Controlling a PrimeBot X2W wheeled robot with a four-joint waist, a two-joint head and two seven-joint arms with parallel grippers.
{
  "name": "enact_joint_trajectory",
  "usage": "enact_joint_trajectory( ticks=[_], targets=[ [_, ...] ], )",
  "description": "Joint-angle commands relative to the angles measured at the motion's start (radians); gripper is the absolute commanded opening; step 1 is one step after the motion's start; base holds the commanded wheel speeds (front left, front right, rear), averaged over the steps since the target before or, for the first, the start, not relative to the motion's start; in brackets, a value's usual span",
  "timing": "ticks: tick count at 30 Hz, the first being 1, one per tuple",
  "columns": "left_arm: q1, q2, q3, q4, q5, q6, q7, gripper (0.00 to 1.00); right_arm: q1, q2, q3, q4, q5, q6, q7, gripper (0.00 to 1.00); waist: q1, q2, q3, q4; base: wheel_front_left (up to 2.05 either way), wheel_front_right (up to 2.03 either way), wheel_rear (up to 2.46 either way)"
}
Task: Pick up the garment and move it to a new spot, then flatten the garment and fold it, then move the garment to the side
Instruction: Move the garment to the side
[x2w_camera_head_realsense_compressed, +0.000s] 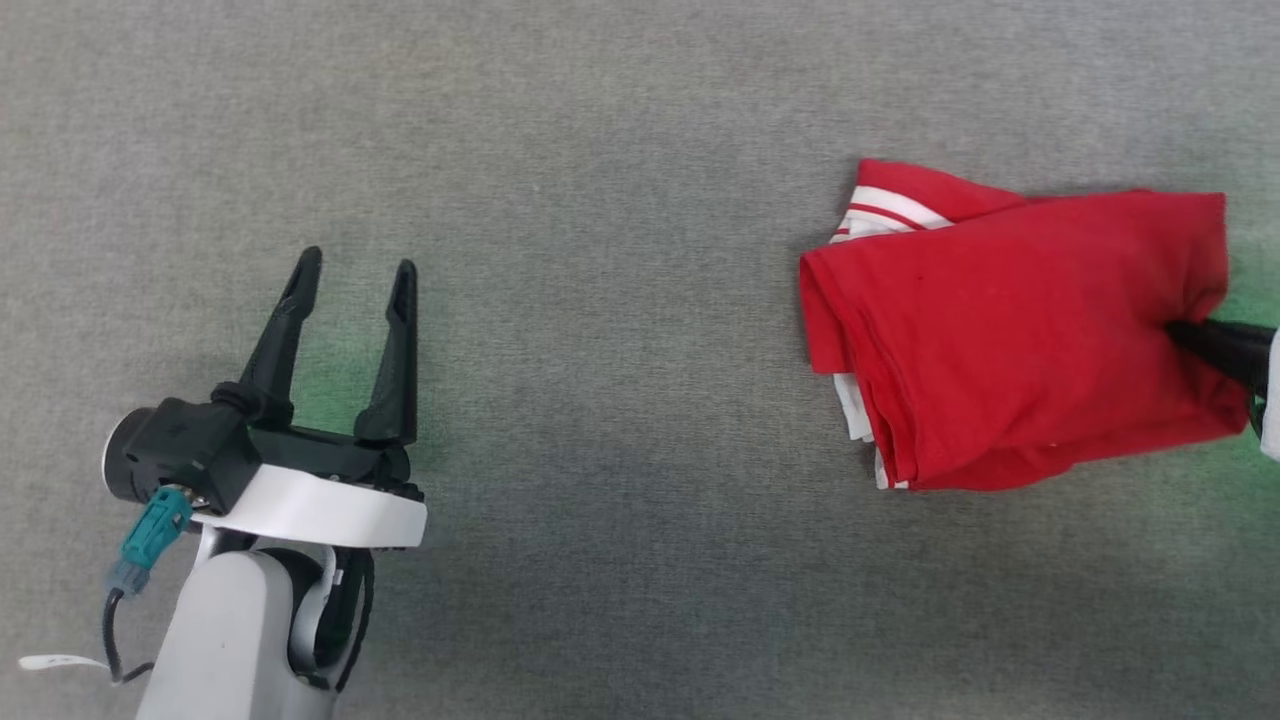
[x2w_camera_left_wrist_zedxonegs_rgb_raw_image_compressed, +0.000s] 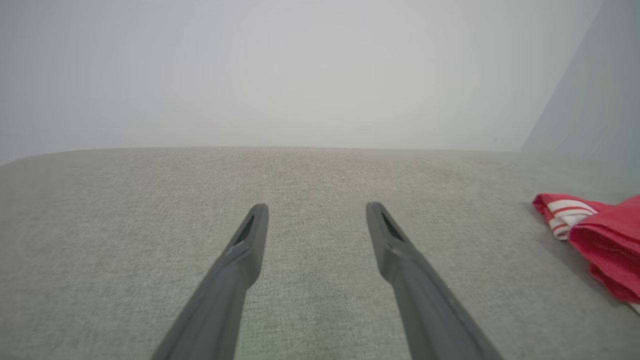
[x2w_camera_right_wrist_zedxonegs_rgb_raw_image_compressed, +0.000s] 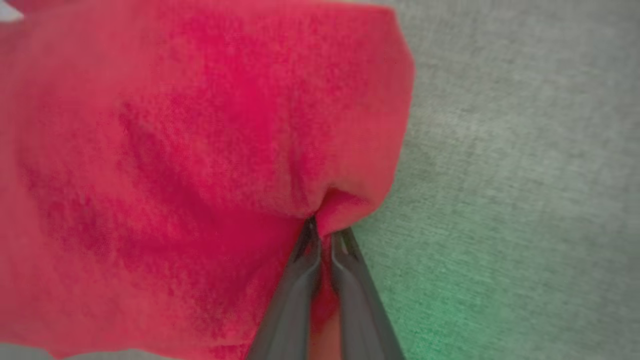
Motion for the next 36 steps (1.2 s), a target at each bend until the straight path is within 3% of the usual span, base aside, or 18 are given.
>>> enact_joint_trajectory(
  ticks=[1, 9, 17, 25, 36],
  targets=[
    [-0.010, 0.009, -0.003, -0.005, 0.005, 0.001, -0.005, 1.00, 0.011, 0.011, -0.005, 0.014, -0.010, -0.001, -0.016, 0.00, 0.0000, 0.0000, -0.007, -0.015, 0.00, 0.00, 0.00],
    [-0.056, 0.059, -0.063, -0.038, 0.023, 0.001, -0.005, 1.00, 0.037, -0.015, -0.197, 0.041, -0.027, -0.002, -0.127, 0.00, 0.0000, 0.0000, 0.008, -0.111, 0.00, 0.00, 0.00],
    [-0.218, 0.132, -0.162, -0.057, 0.020, 0.001, -0.005, 1.00, 0.048, -0.054, -0.396, 0.130, -0.094, -0.001, -0.297, 0.00, 0.0000, 0.0000, 0.090, -0.192, 0.00, 0.00, 0.00],
    [-0.426, 0.196, -0.242, -0.072, 0.014, 0.001, -0.005, 1.00, -0.083, -0.086, -0.445, 0.328, -0.167, -0.001, -0.453, 0.00, 0.0000, 0.0000, 0.210, -0.220, 0.00, 0.00, 0.00],
    [-0.581, 0.222, -0.294, -0.083, 0.009, 0.001, -0.005, 1.00, -0.289, -0.110, -0.432, 0.574, -0.293, -0.001, -0.589, 0.00, 0.0000, 0.0000, 0.287, -0.217, 0.00, 0.00, 0.00]
  ],
)
